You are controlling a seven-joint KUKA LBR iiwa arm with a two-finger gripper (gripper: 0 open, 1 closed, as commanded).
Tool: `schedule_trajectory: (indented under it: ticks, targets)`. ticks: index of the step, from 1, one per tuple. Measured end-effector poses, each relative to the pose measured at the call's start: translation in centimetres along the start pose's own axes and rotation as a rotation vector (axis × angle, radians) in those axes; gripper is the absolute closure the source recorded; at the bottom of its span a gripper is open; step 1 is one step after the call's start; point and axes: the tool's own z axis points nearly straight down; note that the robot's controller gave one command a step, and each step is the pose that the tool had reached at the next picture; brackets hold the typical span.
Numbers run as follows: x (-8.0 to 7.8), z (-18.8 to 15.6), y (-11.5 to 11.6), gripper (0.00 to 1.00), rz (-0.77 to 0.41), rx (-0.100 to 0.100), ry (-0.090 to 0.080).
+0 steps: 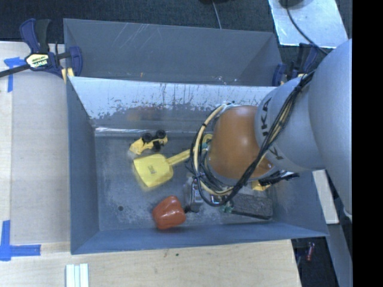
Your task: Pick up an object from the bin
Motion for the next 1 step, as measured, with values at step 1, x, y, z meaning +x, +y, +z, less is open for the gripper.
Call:
schedule_trajectory:
  ticks: [1]
  targets:
    - [-2.83, -0.02, 6.31, 1.0, 0.023, -0.006, -0.003]
